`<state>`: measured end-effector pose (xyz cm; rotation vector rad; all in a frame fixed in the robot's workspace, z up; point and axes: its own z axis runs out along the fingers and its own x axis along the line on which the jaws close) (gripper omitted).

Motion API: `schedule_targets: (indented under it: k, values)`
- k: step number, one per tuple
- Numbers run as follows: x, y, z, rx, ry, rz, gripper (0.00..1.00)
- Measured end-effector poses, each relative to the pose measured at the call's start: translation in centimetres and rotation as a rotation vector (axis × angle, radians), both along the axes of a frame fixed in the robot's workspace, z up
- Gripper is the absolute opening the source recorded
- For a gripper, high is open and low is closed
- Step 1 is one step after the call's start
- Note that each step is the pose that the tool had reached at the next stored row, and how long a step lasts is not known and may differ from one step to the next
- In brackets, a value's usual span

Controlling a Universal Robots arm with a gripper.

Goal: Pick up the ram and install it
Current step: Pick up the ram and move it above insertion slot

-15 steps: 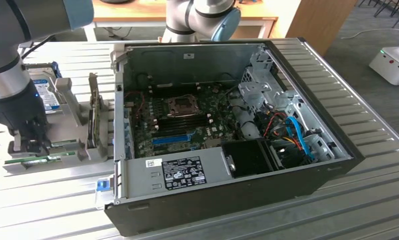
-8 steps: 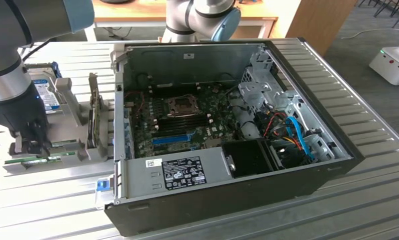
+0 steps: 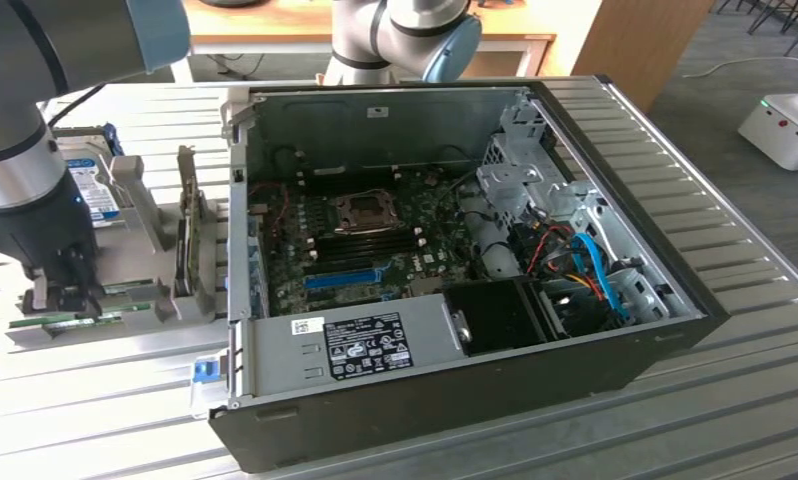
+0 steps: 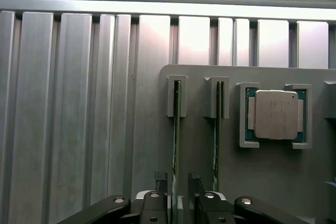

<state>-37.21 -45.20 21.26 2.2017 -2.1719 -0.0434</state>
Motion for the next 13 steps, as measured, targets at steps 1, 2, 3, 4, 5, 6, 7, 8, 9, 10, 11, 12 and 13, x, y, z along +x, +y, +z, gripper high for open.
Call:
schedule_targets:
  k: [1, 2, 3, 4, 5, 6, 7, 8, 9, 10, 11, 12, 13]
  values:
    - [0.00, -0.01, -0.07, 0.0000, 0.0000, 0.000, 0.30]
    - [0.00, -0.02, -0.14, 0.0001, -0.0001, 0.000, 0.30]
    - [0.00, -0.03, -0.21, 0.0000, -0.0001, 0.000, 0.30]
    - [0.00, -0.04, -0.28, 0.0000, 0.0000, 0.000, 0.30]
    - [0.00, -0.05, -0.35, 0.0000, 0.0000, 0.000, 0.30]
    - [0.00, -0.06, -0.42, 0.0000, 0.0000, 0.000, 0.30]
    - [0.00, -0.07, -0.49, 0.0000, -0.0001, 0.000, 0.30]
    - [0.00, -0.08, -0.55, 0.0000, -0.0001, 0.000, 0.30]
    - [0.00, -0.09, -0.61, 0.0000, 0.0000, 0.000, 0.30]
    - [0.00, -0.10, -0.67, 0.0000, 0.0000, 0.000, 0.30]
    - [0.00, -0.10, -0.74, 0.0000, 0.0000, 0.000, 0.30]
    - [0.00, -0.11, -0.79, 0.0000, 0.0000, 0.000, 0.30]
    - [0.00, -0.12, -0.85, -0.0001, 0.0000, 0.000, 0.30]
